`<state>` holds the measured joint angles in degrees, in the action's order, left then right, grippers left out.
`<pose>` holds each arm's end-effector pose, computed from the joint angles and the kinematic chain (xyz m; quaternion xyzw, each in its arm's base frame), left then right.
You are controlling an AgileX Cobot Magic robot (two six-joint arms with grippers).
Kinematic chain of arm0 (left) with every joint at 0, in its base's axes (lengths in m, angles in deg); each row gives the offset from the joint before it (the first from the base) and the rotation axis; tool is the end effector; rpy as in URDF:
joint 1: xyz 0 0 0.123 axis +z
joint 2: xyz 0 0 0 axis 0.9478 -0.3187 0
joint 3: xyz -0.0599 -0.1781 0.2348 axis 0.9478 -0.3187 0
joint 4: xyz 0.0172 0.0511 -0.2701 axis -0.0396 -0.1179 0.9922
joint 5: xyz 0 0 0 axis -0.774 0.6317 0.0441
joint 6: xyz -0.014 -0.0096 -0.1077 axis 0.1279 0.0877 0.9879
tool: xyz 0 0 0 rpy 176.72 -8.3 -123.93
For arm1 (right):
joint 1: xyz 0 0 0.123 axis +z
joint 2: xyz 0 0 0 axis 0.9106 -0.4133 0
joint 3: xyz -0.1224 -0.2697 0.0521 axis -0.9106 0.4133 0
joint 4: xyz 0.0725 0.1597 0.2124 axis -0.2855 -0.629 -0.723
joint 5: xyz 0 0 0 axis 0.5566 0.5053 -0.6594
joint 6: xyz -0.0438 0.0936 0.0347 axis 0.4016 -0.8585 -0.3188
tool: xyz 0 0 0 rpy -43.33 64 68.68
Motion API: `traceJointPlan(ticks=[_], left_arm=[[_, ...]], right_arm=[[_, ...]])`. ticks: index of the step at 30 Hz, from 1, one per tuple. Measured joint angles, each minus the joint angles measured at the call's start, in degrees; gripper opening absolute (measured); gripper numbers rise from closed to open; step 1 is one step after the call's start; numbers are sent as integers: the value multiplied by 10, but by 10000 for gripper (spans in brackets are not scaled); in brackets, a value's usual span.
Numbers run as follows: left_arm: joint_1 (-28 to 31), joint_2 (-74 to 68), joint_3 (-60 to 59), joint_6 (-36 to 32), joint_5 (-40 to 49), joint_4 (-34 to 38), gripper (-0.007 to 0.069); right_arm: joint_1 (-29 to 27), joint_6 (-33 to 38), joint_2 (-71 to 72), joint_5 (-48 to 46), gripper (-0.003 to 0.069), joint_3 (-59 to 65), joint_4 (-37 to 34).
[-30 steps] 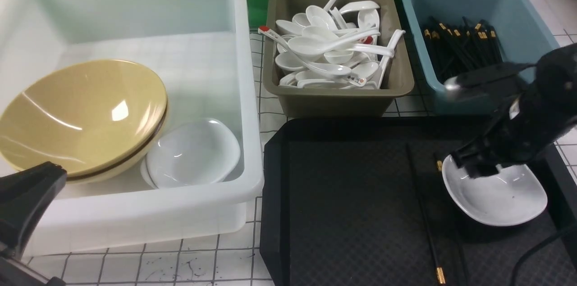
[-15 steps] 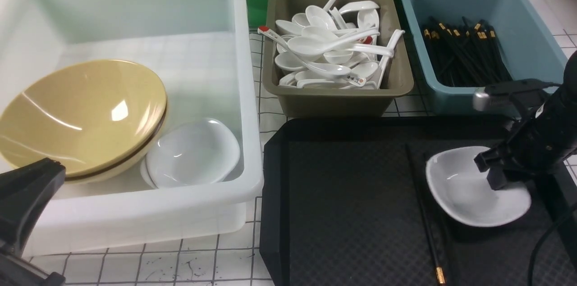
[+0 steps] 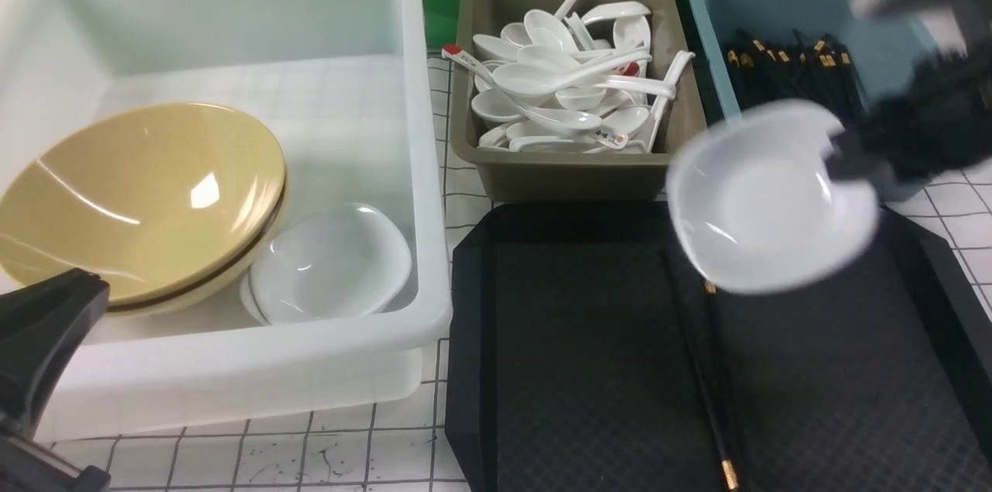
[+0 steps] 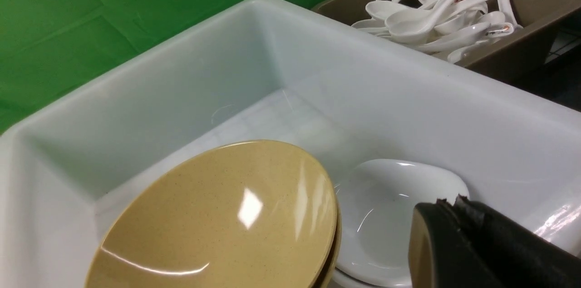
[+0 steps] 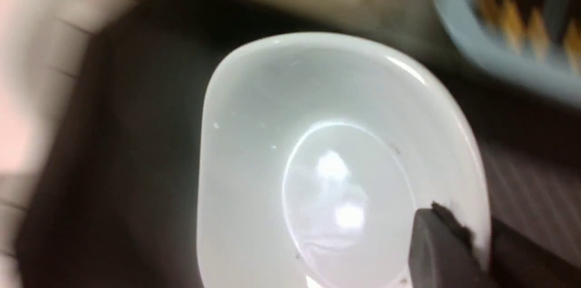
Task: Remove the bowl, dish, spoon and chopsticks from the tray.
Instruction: Use the right arm to put the plate into the large storage box on the left
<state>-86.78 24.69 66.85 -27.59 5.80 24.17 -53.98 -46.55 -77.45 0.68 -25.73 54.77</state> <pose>0.1018 -0.0304 0.2957 0.2401 0.7410 0.0147 0.6270 0.3150 0.0902 0.3333 -0.1640 0.9265 0.1305 0.3126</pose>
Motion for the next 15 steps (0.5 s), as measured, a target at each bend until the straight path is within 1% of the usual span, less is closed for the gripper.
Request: traceJointPlan(ticks=[2, 3, 4, 5, 6, 9, 12, 14, 15], left_arm=[[0, 0, 0, 2, -4, 0, -12], [0, 0, -1, 3, -6, 1, -12], [0, 0, -1, 4, -7, 1, -12], [0, 0, -1, 7, -10, 3, -12], [0, 0, -1, 8, -11, 3, -12], [0, 0, -1, 17, -11, 4, -12], [0, 0, -1, 21, -9, 5, -12], [0, 0, -1, 25, -6, 6, -12], [0, 0, -1, 35, -5, 9, -12]], right_arm=[[58, -13, -5, 7, 74, -43, -3], [106, -19, -20, 15, 74, -79, -5], [113, -19, -23, 18, 74, -84, -6], [169, -25, -58, 27, 74, -136, -8], [174, -26, -63, 28, 74, -142, -8], [235, -48, -147, 22, 74, -242, -7], [263, -75, -242, -14, 74, -352, 7], [276, -102, -303, -52, 74, -424, 34], [286, -127, -348, -85, 74, -476, 69]])
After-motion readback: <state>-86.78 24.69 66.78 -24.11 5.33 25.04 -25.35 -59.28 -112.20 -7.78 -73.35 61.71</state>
